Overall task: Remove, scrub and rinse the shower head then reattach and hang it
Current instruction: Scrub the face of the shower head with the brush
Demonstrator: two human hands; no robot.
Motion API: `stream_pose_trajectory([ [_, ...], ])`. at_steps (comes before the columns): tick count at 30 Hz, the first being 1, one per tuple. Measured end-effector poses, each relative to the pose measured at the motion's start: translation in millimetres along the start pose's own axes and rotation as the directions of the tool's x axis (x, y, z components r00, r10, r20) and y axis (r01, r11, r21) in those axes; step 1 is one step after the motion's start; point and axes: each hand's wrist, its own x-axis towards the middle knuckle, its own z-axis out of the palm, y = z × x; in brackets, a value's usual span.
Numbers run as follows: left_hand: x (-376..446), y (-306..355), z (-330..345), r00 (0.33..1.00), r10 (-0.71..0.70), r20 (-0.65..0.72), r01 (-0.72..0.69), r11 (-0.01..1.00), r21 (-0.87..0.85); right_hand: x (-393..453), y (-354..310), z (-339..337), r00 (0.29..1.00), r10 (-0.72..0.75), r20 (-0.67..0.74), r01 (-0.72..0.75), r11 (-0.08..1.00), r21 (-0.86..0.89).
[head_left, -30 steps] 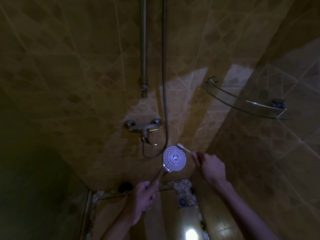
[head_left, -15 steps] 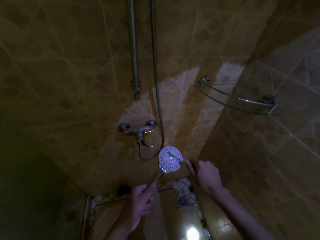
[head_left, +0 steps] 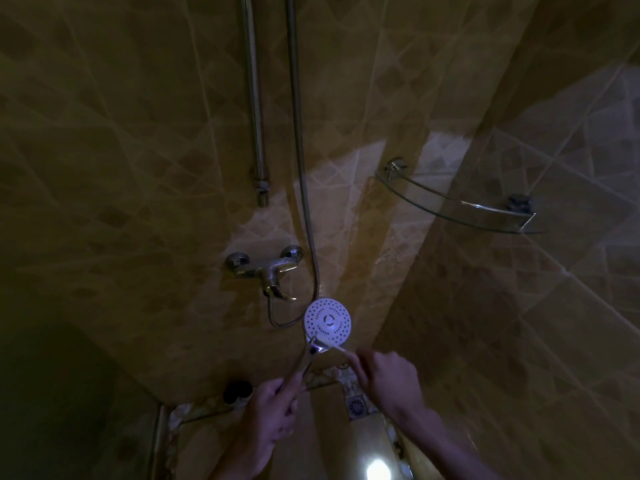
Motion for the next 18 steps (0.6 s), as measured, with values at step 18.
stream_pose_trajectory([
  [18, -2, 5, -2, 0.998, -0.040, 0.049, 0.042, 0.998, -0.041, 8, 23, 3, 0.968, 0.240, -0.069, -0.229, 0.964, 0.137],
])
